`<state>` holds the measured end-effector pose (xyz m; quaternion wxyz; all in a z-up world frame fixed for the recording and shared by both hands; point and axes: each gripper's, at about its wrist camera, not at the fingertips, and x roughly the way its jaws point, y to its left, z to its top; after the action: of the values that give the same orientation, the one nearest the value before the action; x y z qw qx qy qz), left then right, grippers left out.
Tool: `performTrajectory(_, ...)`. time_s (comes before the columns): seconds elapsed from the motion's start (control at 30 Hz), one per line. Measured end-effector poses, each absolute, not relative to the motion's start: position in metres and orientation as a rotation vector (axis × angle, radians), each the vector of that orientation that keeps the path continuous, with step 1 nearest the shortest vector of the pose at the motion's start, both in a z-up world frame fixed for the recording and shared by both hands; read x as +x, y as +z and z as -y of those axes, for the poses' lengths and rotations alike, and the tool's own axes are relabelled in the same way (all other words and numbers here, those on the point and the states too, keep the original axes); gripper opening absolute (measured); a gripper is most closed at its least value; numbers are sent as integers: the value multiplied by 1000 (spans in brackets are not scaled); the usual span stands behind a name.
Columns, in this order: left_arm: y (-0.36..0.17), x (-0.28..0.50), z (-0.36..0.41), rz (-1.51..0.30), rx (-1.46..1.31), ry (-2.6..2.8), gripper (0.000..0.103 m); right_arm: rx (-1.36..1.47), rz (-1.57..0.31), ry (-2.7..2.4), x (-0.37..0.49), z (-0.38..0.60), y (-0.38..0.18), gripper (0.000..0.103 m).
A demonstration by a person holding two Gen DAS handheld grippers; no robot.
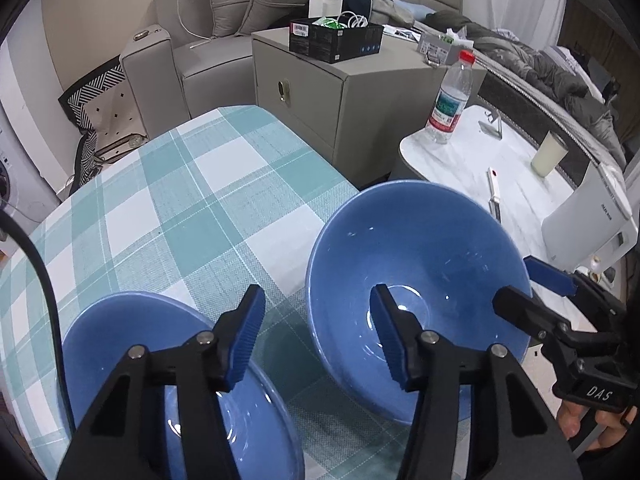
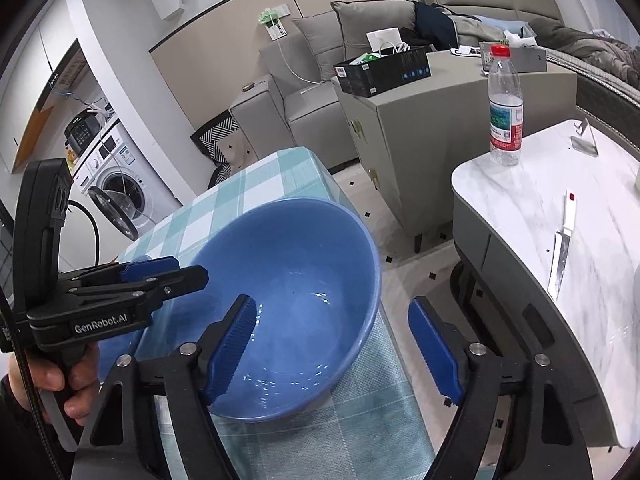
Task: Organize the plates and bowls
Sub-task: 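Move both grippers to opposite rims of the remaining blue bowl, then close the left gripper on the bowl rim while the right gripper closes on the opposite rim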
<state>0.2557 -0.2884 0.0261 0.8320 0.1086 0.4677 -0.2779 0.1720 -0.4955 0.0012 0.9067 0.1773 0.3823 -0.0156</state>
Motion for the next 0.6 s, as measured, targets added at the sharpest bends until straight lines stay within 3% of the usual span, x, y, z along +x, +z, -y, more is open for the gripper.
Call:
performTrajectory(0.27, 17, 252, 300, -1012, 299, -582, 49, 353, -821, -38, 177, 494, -6, 66)
performTrajectory(0.43, 16, 252, 304, -1021, 336, -570, 47, 366, -827, -52, 177, 490, -9, 51)
performTrajectory(0.6, 11, 251, 311, -1019, 398, -533, 47, 332, -833, -59, 180, 480, -11, 51)
